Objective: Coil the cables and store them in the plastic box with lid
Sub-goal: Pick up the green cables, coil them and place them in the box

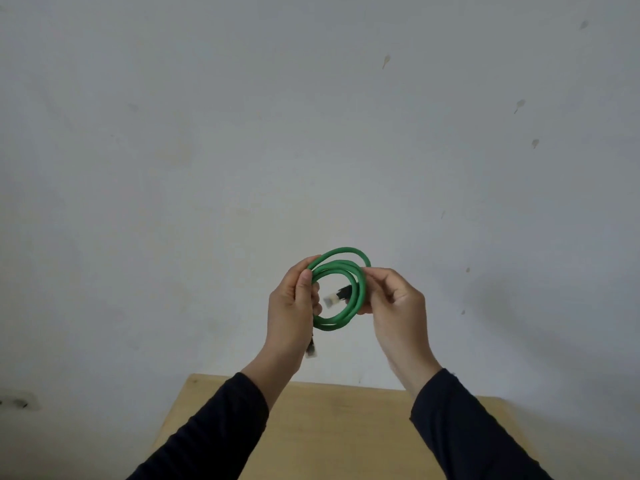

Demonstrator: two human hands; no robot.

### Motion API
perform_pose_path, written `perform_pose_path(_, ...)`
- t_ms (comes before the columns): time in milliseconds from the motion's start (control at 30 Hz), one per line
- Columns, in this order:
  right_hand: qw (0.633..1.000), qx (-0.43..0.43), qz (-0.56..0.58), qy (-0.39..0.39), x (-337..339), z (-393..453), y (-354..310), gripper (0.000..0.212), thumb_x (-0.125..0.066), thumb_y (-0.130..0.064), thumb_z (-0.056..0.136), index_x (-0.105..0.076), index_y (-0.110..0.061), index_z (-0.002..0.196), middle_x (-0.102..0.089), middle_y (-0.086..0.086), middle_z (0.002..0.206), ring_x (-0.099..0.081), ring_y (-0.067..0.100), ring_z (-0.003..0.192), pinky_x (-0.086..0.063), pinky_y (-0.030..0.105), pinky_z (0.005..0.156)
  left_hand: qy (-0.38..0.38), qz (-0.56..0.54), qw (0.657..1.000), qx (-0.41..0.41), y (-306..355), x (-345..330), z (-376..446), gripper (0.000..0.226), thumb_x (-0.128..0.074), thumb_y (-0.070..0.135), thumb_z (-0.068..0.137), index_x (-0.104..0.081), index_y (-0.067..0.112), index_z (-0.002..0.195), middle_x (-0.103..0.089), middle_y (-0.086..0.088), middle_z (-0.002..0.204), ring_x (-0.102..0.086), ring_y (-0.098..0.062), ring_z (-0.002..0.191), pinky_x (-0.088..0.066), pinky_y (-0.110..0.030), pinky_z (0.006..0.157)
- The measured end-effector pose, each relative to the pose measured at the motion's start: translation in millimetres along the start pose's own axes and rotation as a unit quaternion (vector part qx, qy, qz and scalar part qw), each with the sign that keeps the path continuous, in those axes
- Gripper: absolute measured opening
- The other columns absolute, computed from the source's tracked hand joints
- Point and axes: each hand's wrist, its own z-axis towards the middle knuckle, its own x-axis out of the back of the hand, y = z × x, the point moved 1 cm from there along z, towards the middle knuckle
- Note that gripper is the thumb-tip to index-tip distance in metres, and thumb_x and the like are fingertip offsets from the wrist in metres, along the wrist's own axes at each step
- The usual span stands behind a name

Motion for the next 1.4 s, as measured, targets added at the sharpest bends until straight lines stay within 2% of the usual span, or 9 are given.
perform_pose_path(133,0.999,0.017,0.006,-0.044,-5,-10,1,0.023,-0.04,-0.01,0.096,-0.062,-0.019,0.095,-0.072,0.006,0.082,-0.066,0.023,0.073,-0.05,0.028,0.063,0.025,0.043,0.999,-0.004,-1,-1,0,0.034,-0.035,0.021,0.1,-0.062,0.043,0.097,-0.055,-0.001,0.078,-0.049,-0.005,0.057,-0.043,-0.02,0.042)
perform_pose_path(300,0.985,0.139,-0.088,-0.05,-5,-16,-2,0.022,-0.043,-0.013,0.096,-0.041,-0.028,0.111,-0.055,-0.006,0.066,-0.042,0.007,0.053,-0.035,0.015,0.053,0.046,0.074,0.996,-0.006,4,-3,-1,0.032,-0.035,0.024,0.1,-0.061,0.042,0.097,-0.05,0.006,0.072,-0.047,-0.011,0.062,-0.041,-0.028,0.042)
perform_pose_path(467,0.929,0.254,-0.242,-0.121,-2,-9,1,0.028,-0.052,-0.027,0.085,-0.059,-0.025,0.111,-0.062,-0.021,0.09,-0.052,0.005,0.08,-0.038,0.009,0.072,0.049,0.104,0.993,-0.015,1,1,0,0.029,-0.036,0.024,0.1,-0.062,0.034,0.105,-0.051,0.009,0.068,-0.047,-0.013,0.059,-0.038,-0.034,0.044)
perform_pose_path(600,0.898,0.272,-0.34,-0.06,-9,-6,7,0.024,-0.058,-0.025,0.076,-0.065,-0.023,0.099,-0.064,-0.008,0.08,-0.052,0.013,0.078,-0.039,0.012,0.067,0.046,0.122,0.991,-0.025,0,1,0,0.029,-0.036,0.024,0.099,-0.062,0.034,0.107,-0.05,0.009,0.066,-0.045,-0.011,0.055,-0.037,-0.032,0.042)
perform_pose_path(767,0.847,0.322,-0.422,0.019,-17,-9,8,0.011,-0.064,-0.023,0.082,-0.068,-0.018,0.091,-0.035,-0.005,0.08,-0.034,0.014,0.076,-0.037,0.021,0.058,0.051,0.143,0.988,-0.041,2,5,6,0.029,-0.036,0.023,0.099,-0.062,0.034,0.107,-0.048,0.009,0.064,-0.046,-0.009,0.054,-0.035,-0.023,0.037)
perform_pose_path(967,0.827,0.413,-0.369,-0.092,-29,-24,6,0.01,-0.066,-0.02,0.085,-0.069,-0.012,0.09,-0.056,0.002,0.082,-0.041,0.013,0.078,-0.041,0.018,0.07,0.078,0.036,0.996,-0.007,-2,7,21,0.033,-0.037,0.015,0.099,-0.066,0.029,0.094,-0.052,0.001,0.068,-0.047,-0.011,0.061,-0.043,-0.026,0.056)
perform_pose_path(1200,0.772,0.453,-0.431,-0.113,-20,-12,20,0.016,-0.059,-0.013,0.086,-0.068,-0.012,0.1,-0.059,0.002,0.078,-0.043,0.015,0.078,-0.048,0.028,0.067,0.057,-0.122,0.985,0.112,5,13,29,0.032,-0.035,0.016,0.1,-0.067,0.018,0.1,-0.043,0.0,0.068,-0.035,-0.01,0.052,-0.035,-0.019,0.047)
perform_pose_path(1300,0.789,0.427,-0.419,-0.142,-20,-7,19,0.025,-0.057,-0.016,0.087,-0.065,-0.013,0.111,-0.056,0.002,0.078,-0.042,0.014,0.078,-0.045,0.024,0.071,0.048,-0.109,0.989,0.094,6,11,26,0.031,-0.035,0.017,0.1,-0.067,0.018,0.101,-0.044,0.001,0.067,-0.036,-0.008,0.05,-0.036,-0.019,0.047)
perform_pose_path(1400,0.856,0.361,-0.317,-0.193,-17,-6,13,0.031,-0.052,-0.023,0.091,-0.062,-0.011,0.118,-0.057,0.003,0.082,-0.044,0.012,0.081,-0.039,0.015,0.077,0.047,-0.066,0.995,0.065,4,14,23,0.031,-0.036,0.018,0.1,-0.067,0.019,0.102,-0.045,0.002,0.068,-0.039,-0.005,0.05,-0.038,-0.016,0.049)
